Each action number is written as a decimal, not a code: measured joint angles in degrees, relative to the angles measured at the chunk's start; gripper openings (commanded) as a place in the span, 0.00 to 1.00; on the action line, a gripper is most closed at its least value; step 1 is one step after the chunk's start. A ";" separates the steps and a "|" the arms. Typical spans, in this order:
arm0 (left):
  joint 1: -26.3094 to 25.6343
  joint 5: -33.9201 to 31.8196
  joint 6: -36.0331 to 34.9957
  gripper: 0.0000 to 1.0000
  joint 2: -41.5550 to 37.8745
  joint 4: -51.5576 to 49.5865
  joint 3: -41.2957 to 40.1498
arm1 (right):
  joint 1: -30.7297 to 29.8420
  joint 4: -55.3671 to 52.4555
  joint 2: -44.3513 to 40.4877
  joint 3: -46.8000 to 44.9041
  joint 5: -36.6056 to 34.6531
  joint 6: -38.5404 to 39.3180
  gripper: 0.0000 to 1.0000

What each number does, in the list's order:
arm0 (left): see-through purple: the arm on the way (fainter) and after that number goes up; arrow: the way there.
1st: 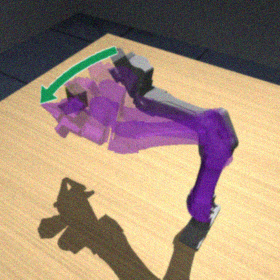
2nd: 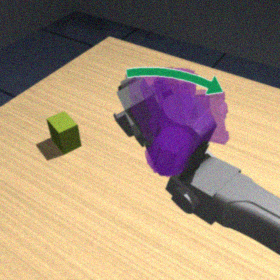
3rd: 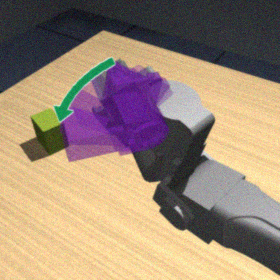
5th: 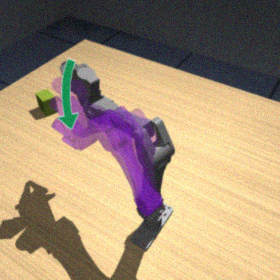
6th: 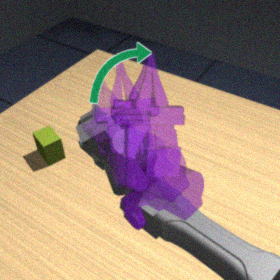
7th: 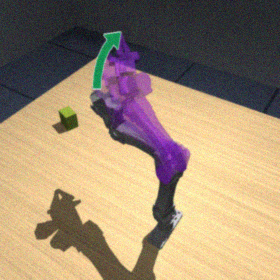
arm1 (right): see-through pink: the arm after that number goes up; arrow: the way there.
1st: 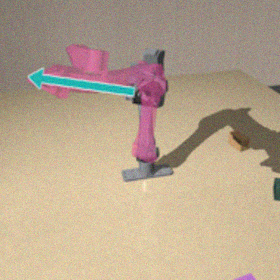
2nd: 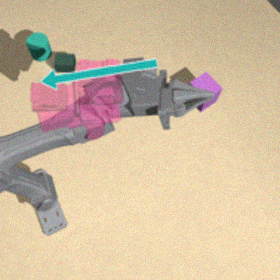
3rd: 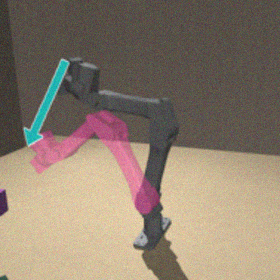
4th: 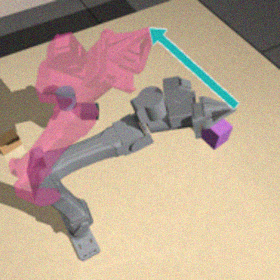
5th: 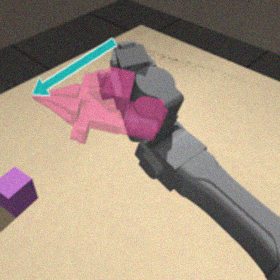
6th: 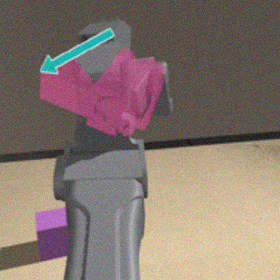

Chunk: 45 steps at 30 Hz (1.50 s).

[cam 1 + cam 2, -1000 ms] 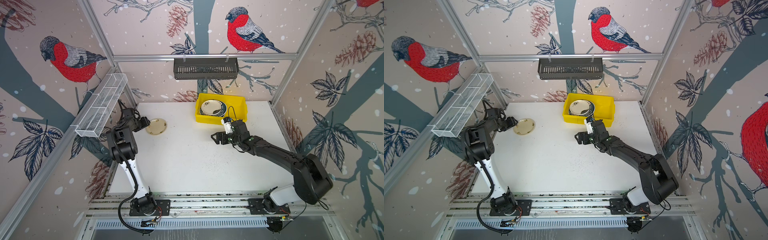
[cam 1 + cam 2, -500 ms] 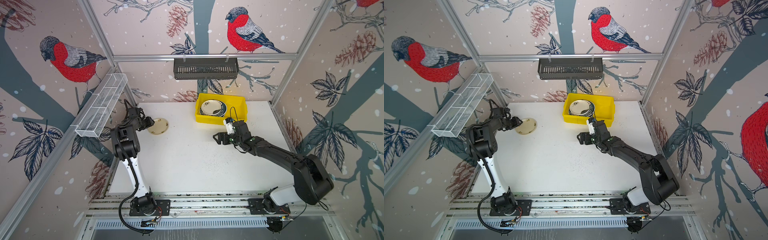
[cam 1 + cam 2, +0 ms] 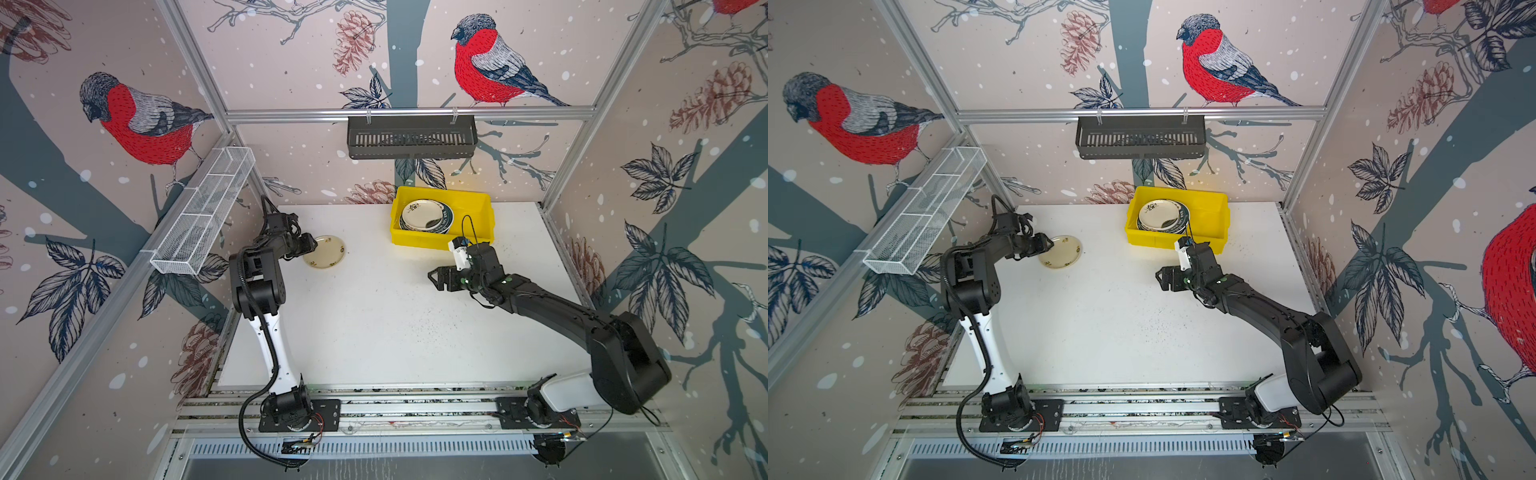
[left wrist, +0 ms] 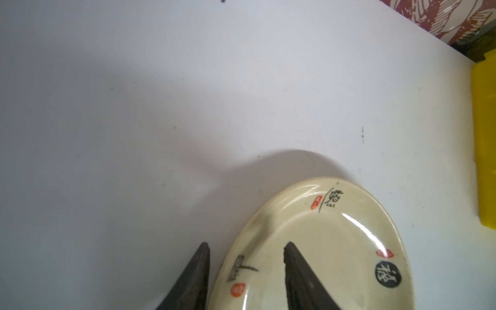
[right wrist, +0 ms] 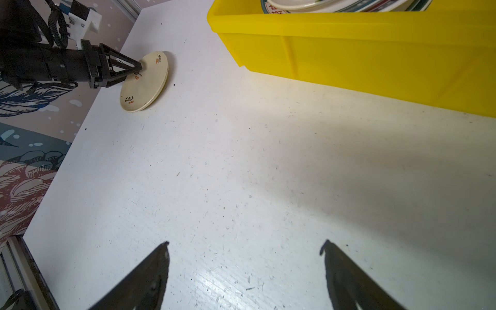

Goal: Place the plates into the plastic bin on the countertop
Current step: Move the plate to the top-center of the table, then pick up the plate from the top-center of the table.

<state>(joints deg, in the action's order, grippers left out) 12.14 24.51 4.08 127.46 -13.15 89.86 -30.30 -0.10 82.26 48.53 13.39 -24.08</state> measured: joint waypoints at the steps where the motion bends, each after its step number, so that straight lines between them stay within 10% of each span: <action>1: -0.68 0.52 0.00 0.44 -0.09 0.02 -0.31 | 0.00 -0.11 -0.15 -0.07 -0.02 0.00 0.90; 45: -13.57 9.86 12.02 0.16 -8.98 11.15 -19.63 | 0.07 0.20 -0.09 -1.49 1.18 -4.28 0.89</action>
<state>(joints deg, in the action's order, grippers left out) -1.43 34.37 16.10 118.48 -2.00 70.24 -30.24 0.10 82.17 47.05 14.57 -28.36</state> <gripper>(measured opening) 0.166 0.896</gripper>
